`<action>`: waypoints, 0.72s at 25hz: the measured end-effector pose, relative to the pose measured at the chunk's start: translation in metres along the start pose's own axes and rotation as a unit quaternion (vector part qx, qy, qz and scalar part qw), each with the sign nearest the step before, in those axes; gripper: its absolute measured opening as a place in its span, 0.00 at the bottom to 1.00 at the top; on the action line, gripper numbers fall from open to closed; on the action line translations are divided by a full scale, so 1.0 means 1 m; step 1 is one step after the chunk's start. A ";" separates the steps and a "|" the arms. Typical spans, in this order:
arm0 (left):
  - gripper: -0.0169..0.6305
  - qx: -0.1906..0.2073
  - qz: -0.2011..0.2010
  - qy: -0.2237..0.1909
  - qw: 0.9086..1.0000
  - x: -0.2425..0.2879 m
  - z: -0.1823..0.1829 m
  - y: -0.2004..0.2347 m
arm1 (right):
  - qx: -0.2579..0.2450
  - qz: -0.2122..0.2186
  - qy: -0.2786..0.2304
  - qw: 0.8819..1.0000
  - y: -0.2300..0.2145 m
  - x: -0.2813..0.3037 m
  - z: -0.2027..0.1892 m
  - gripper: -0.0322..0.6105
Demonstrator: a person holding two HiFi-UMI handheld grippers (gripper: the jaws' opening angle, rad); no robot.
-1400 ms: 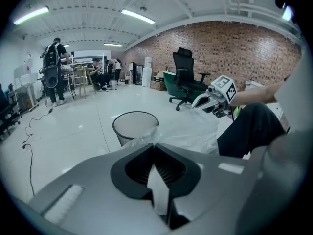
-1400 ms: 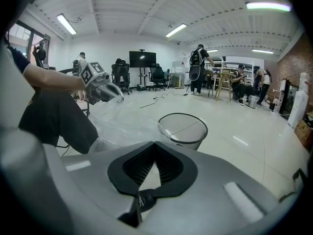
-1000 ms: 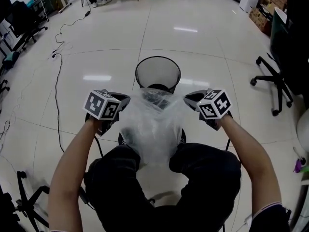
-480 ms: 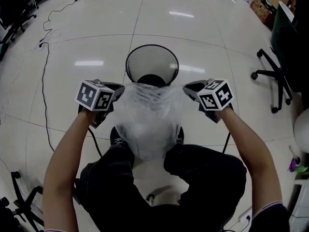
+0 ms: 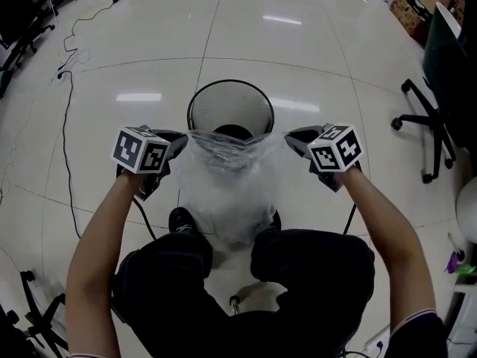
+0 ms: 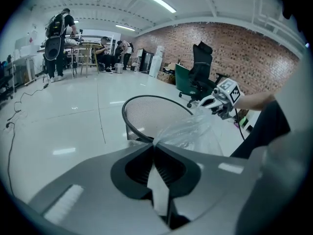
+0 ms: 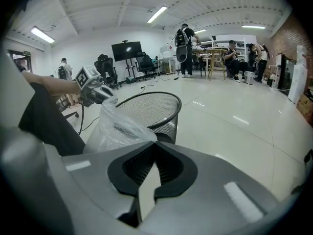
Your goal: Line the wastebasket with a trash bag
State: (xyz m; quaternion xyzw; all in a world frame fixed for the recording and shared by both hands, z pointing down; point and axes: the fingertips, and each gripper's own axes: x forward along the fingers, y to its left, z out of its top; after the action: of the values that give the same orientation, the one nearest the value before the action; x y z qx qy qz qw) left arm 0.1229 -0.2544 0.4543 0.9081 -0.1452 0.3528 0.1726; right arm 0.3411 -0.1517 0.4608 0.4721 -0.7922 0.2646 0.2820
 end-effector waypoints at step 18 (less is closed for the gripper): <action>0.05 0.012 -0.008 0.031 0.999 -0.002 -0.028 -0.022 | 0.005 0.007 -0.001 1.000 0.024 0.002 -0.018 0.05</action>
State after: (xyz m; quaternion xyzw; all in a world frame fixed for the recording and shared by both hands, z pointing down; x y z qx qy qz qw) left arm 0.1139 -0.2224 0.4677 0.9001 -0.1278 0.3808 0.1688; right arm 0.3228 -0.1308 0.4706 0.4683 -0.7942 0.2705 0.2769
